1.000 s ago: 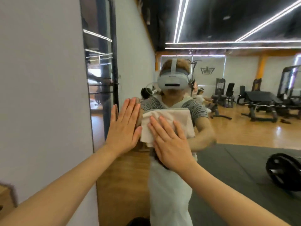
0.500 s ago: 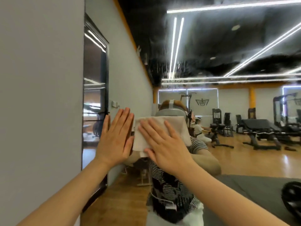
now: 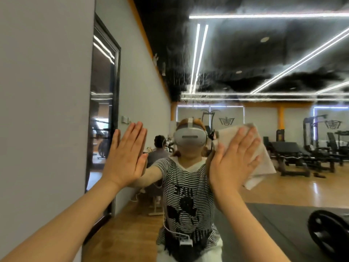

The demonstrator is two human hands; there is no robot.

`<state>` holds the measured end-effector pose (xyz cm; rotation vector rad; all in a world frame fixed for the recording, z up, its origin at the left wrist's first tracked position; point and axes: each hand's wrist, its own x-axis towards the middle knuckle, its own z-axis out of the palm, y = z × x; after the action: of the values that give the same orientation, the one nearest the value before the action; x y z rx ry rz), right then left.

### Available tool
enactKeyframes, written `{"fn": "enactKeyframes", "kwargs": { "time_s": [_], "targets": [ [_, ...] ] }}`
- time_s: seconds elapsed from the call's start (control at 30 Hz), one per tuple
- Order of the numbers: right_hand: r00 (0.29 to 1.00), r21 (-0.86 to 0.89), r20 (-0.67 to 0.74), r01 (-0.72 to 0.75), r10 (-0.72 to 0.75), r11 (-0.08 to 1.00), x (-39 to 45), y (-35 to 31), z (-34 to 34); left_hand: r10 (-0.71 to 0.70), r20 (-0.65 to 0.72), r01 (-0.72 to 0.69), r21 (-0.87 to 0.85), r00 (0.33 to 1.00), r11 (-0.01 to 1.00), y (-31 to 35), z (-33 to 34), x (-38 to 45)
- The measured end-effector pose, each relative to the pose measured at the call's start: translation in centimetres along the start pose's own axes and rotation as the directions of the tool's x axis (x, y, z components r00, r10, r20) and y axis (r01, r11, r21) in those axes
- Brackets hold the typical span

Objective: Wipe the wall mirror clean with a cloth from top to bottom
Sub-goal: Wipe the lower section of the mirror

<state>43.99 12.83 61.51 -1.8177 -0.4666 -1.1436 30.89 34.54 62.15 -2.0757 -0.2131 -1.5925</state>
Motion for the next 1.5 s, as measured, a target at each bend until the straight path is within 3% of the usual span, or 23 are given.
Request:
{"fn": "enactKeyframes", "kwargs": {
  "time_s": [0.1,0.27,0.33,0.4,0.47,0.63,0.83,0.93,1.0,1.07,1.13,1.3,1.37,1.5],
  "targets": [
    [0.949,-0.024,0.091,0.306,-0.303,0.952,-3.1,-3.6,2.2,0.004,-0.008,-0.004,-0.022,1.000,1.000,-0.1,-0.1,-0.1],
    [0.699,-0.152,0.188,0.715,-0.690,0.683,-1.6,-2.5,3.2,0.011,-0.012,-0.011,-0.009,1.000,1.000,-0.2,-0.2,0.0],
    [0.565,-0.185,0.231,0.825,-0.792,0.534,0.6,-0.9,2.3,0.009,-0.015,-0.009,-0.007,1.000,1.000,-0.1,-0.1,-0.1],
    [0.492,-0.196,0.262,0.869,-0.830,0.454,1.9,0.3,1.4,0.004,-0.017,-0.004,-0.017,1.000,1.000,-0.1,-0.1,-0.1],
    [0.547,-0.199,0.252,0.836,-0.798,0.511,2.5,1.8,0.4,0.005,-0.009,-0.006,-0.028,1.000,1.000,-0.1,-0.1,0.0],
    [0.871,-0.206,0.125,0.492,-0.476,0.846,3.8,8.2,-2.9,-0.008,0.014,0.008,-0.019,1.000,1.000,-0.3,-0.1,0.1],
    [0.948,-0.148,0.033,0.317,-0.316,0.937,3.2,7.8,-2.6,-0.015,0.011,0.015,-0.010,1.000,1.000,0.0,-0.1,0.1],
    [0.998,-0.031,-0.032,0.055,-0.056,0.998,2.4,4.2,-1.7,-0.011,-0.002,0.011,0.000,1.000,1.000,0.1,-0.2,0.1],
    [0.995,0.031,-0.047,-0.086,0.087,0.996,1.4,1.0,-0.5,-0.011,-0.012,0.011,-0.011,1.000,1.000,0.0,-0.2,0.1],
    [1.000,0.045,-0.012,0.007,-0.006,0.999,-0.7,-1.9,0.9,-0.009,-0.022,0.008,-0.027,1.000,1.000,0.0,-0.2,0.1],
    [0.971,0.049,0.076,0.224,-0.227,0.973,-2.7,-3.0,2.1,-0.002,-0.027,0.001,-0.034,1.000,0.999,-0.1,-0.2,0.2],
    [0.768,-0.137,0.194,0.638,-0.611,0.758,-1.8,1.6,1.1,-0.009,-0.006,0.008,-0.056,1.000,0.998,-0.3,0.0,0.1],
    [0.747,-0.179,0.221,0.663,-0.626,0.727,-0.6,3.6,-0.1,-0.018,0.003,0.018,-0.064,1.000,0.998,-0.3,0.0,0.1],
    [0.894,-0.201,0.200,0.439,-0.402,0.876,1.0,7.3,-2.4,-0.015,0.012,0.016,-0.079,1.000,0.997,-0.4,0.0,0.1]
  ]
}}
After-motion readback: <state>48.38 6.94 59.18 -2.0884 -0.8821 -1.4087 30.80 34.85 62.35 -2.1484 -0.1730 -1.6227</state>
